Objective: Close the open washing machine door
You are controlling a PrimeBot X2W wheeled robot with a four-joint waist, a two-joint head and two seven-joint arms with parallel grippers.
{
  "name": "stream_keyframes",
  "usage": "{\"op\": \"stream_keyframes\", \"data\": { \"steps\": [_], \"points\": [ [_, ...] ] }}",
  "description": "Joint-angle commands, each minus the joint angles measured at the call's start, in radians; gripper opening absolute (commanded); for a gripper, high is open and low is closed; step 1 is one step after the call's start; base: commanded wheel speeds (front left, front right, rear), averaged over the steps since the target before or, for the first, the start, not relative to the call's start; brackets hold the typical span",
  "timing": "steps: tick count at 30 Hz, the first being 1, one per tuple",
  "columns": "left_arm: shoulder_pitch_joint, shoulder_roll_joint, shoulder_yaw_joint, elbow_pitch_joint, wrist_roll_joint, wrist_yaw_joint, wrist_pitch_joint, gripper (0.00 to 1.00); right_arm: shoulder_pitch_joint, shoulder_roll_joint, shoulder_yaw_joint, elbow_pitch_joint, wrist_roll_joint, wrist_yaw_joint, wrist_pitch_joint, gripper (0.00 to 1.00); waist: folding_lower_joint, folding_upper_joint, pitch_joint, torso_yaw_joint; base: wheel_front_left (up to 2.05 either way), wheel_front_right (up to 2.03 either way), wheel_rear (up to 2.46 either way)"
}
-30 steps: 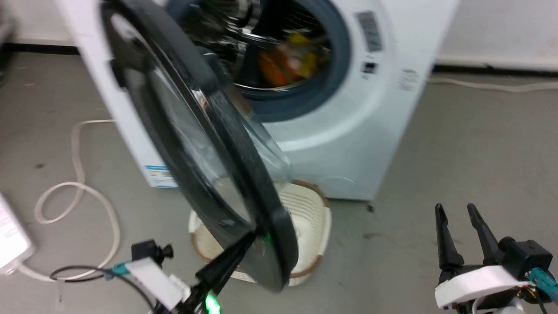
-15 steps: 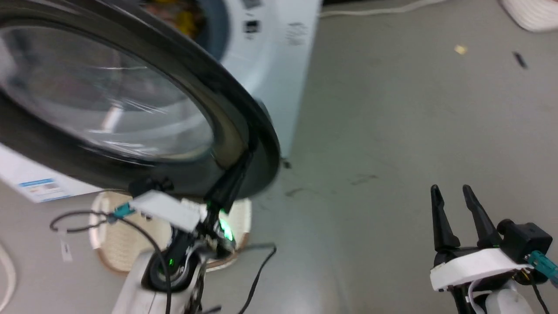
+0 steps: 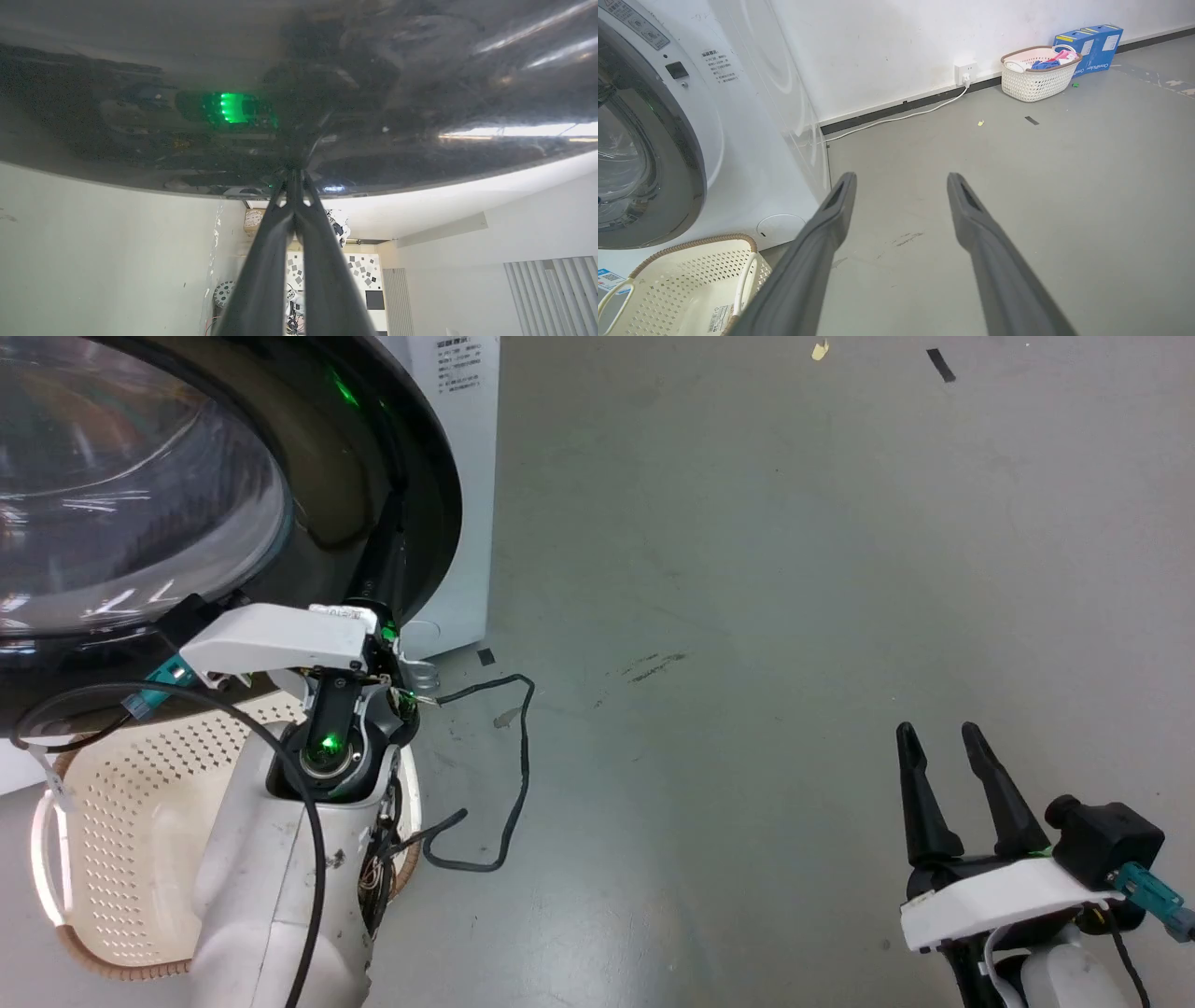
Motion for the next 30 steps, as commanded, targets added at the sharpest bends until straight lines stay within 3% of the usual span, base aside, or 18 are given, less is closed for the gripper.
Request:
{"op": "stream_keyframes", "data": {
  "steps": [1,11,14,18,24,26,30],
  "points": [
    [-0.005,0.007,0.002,0.005,0.006,-0.005,-0.003,0.0,-0.014,0.002,-0.001,-0.001,0.004,0.001,-0.004,1.0,-0.0001,-0.0001,-0.006,0.004,0.0,0.0,0.0],
    [0.17,0.026,-0.11,-0.115,0.086,-0.005,-0.022,0.0,0.011,0.002,0.001,-0.038,-0.035,0.001,-0.004,1.0,-0.0001,-0.0001,-0.094,0.108,0.0,0.0,0.0],
    [0.258,0.066,-0.193,-0.168,0.169,-0.005,-0.072,1.0,0.028,0.002,0.0,-0.048,-0.054,0.001,-0.004,1.0,-0.0001,-0.0001,-0.133,0.161,0.0,0.0,0.0],
    [0.363,0.086,-0.239,-0.213,0.176,-0.005,-0.163,1.0,0.057,0.001,-0.003,-0.053,-0.077,0.001,-0.004,1.0,-0.0001,-0.0001,-0.183,0.239,0.0,0.0,0.0],
    [0.457,0.166,-0.296,-0.21,0.329,-0.005,-0.259,1.0,0.098,-0.017,-0.001,-0.057,-0.104,0.001,-0.004,1.0,-0.0001,-0.0001,-0.249,0.356,0.0,0.0,0.0],
    [0.471,0.176,-0.237,-0.186,0.428,-0.005,-0.263,1.0,0.11,-0.022,-0.002,-0.057,-0.108,0.001,-0.004,1.0,-0.0001,-0.0001,-0.267,0.389,0.0,0.0,0.0],
    [0.519,0.145,-0.106,-0.219,0.732,-0.005,-0.264,1.0,0.122,-0.022,-0.003,-0.062,-0.115,0.001,-0.004,1.0,-0.0001,-0.0001,-0.287,0.438,0.0,0.0,0.0]
  ]
}}
